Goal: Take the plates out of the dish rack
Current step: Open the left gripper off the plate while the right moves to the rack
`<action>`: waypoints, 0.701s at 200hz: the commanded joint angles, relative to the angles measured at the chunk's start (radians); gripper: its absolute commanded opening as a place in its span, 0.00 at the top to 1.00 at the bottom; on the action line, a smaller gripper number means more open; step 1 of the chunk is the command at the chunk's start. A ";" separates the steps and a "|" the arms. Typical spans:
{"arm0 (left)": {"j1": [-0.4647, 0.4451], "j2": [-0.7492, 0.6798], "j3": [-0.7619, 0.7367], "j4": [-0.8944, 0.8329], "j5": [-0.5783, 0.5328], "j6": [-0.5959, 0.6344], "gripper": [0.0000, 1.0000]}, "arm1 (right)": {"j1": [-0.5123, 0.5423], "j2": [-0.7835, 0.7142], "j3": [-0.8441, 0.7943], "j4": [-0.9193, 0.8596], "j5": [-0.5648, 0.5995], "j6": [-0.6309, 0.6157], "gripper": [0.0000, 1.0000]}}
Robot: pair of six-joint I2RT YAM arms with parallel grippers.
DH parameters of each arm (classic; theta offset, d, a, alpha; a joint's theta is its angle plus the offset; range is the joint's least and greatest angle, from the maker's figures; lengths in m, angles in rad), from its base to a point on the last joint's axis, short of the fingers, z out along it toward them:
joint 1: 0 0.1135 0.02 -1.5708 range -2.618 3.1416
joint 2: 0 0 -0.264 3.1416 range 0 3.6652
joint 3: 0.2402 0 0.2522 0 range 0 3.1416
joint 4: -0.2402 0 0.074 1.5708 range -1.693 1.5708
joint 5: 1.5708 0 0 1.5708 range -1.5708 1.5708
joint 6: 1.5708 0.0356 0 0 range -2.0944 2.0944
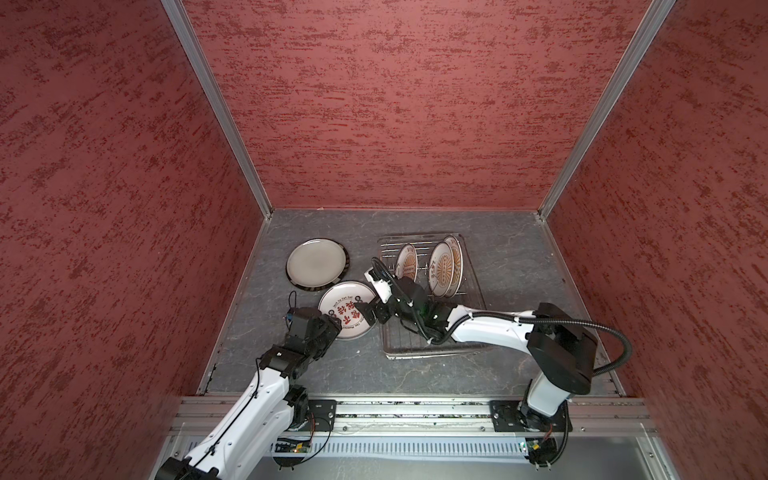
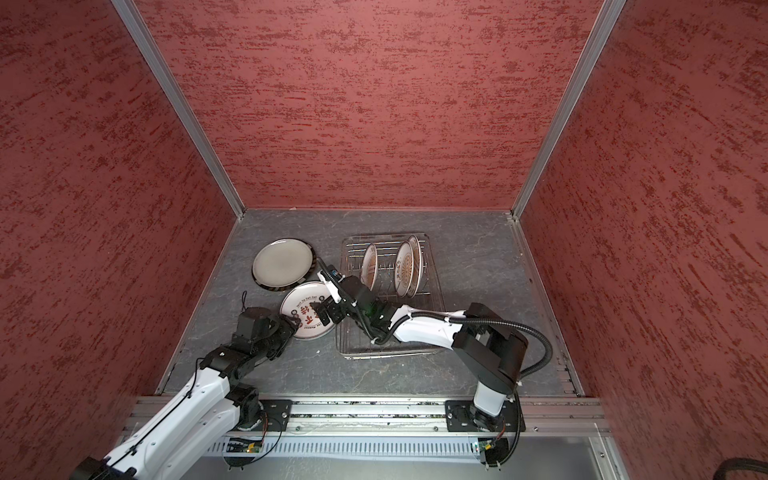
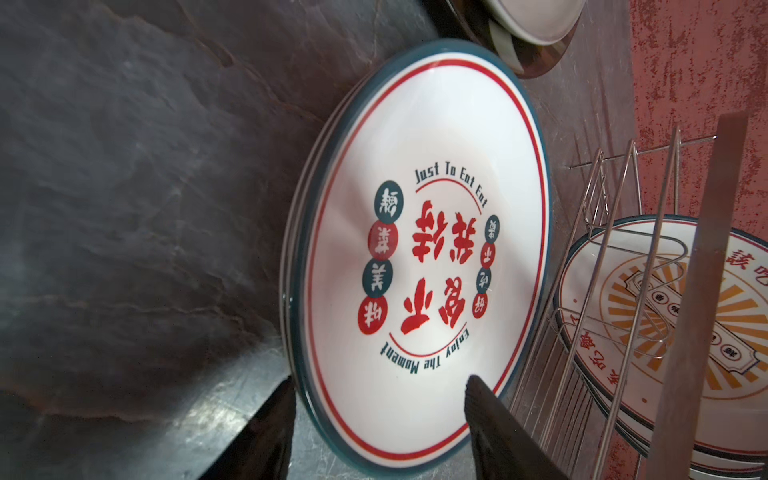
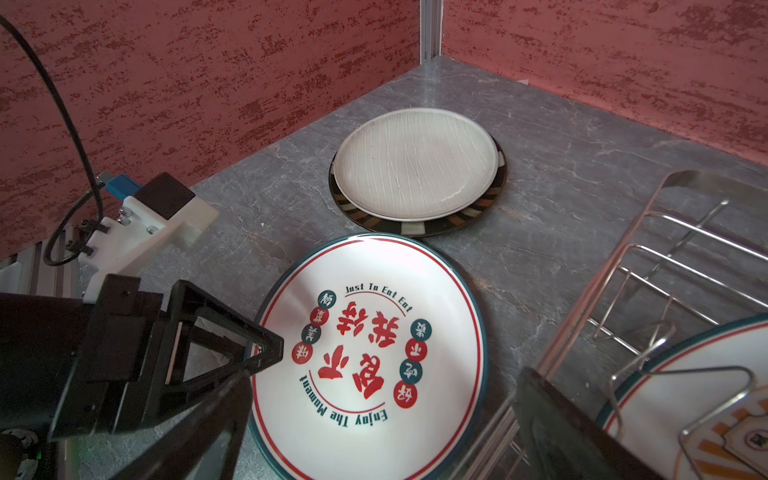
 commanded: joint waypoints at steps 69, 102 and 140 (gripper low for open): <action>-0.006 -0.129 0.103 -0.144 -0.098 0.021 0.01 | 0.008 -0.097 -0.054 0.061 0.008 -0.021 0.01; -0.006 -0.194 0.136 -0.210 -0.136 0.039 0.01 | 0.008 -0.153 -0.070 0.060 0.030 0.009 0.01; -0.007 -0.241 0.180 -0.123 -0.096 0.138 0.01 | -0.002 -0.246 -0.054 0.009 0.101 0.012 0.01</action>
